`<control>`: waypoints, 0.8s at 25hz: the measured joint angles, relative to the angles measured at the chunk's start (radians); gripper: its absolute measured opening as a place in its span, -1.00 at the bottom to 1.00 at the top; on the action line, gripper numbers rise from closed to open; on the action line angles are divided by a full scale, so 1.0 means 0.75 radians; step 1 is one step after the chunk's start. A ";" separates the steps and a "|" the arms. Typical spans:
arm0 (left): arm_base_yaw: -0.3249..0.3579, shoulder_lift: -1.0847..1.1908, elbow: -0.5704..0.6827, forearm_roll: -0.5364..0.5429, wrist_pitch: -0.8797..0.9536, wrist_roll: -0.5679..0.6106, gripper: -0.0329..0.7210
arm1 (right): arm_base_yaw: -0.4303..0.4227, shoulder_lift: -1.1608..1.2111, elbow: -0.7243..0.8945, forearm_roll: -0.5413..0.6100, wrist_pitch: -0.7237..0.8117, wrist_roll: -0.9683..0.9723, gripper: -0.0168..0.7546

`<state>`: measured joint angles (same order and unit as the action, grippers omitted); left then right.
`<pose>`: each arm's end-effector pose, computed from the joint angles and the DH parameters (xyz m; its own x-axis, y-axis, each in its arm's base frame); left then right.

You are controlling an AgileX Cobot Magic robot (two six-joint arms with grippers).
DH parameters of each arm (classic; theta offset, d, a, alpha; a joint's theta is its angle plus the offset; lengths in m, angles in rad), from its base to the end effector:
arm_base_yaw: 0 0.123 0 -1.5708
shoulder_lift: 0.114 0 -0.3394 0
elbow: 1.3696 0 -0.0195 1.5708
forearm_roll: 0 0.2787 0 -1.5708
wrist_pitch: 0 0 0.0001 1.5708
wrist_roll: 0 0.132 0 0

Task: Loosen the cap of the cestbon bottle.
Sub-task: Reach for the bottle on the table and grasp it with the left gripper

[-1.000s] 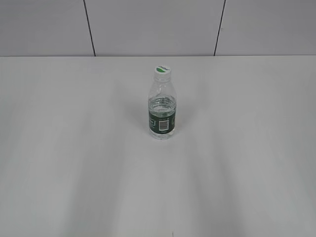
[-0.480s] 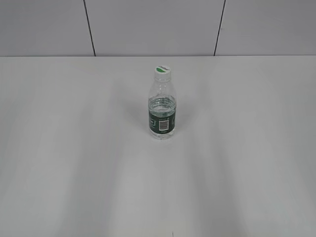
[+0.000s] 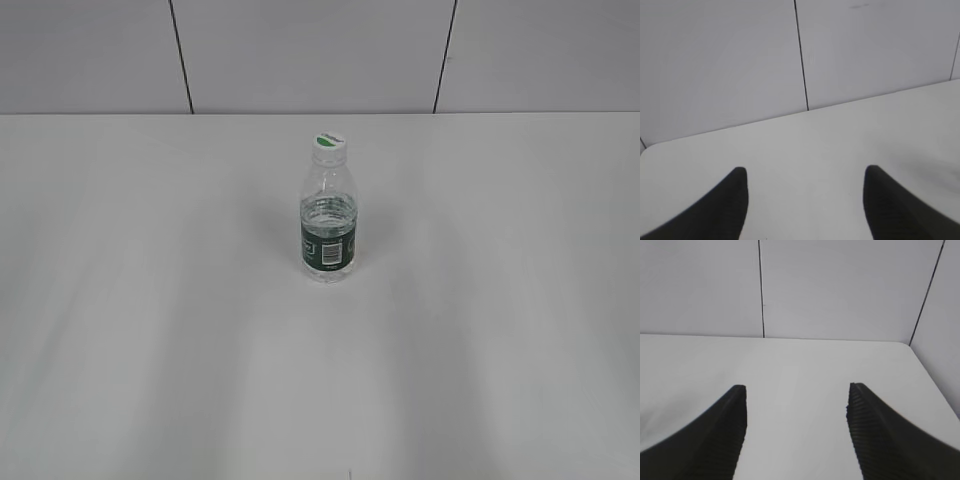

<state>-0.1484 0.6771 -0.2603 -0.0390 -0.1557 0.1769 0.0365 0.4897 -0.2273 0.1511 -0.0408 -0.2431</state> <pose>0.1597 -0.0231 0.2696 -0.1500 0.1619 -0.9753 0.1642 0.9769 0.1369 0.1292 0.0039 0.2685 -0.1310 -0.0968 -0.9866 -0.0426 0.9948 -0.0920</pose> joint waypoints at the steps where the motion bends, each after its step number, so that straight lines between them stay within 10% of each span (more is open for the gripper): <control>1: -0.007 0.034 0.000 0.001 -0.019 0.000 0.26 | 0.000 0.034 0.000 -0.014 -0.052 0.000 0.30; 20: -0.022 0.633 0.000 0.032 -0.578 -0.084 0.23 | 0.000 0.629 0.000 -0.192 -0.673 0.080 0.30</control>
<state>-0.1649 1.1521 -0.2603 -0.0151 -0.5891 0.1140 0.0365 0.9612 -0.2273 0.0073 -0.5452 -0.1829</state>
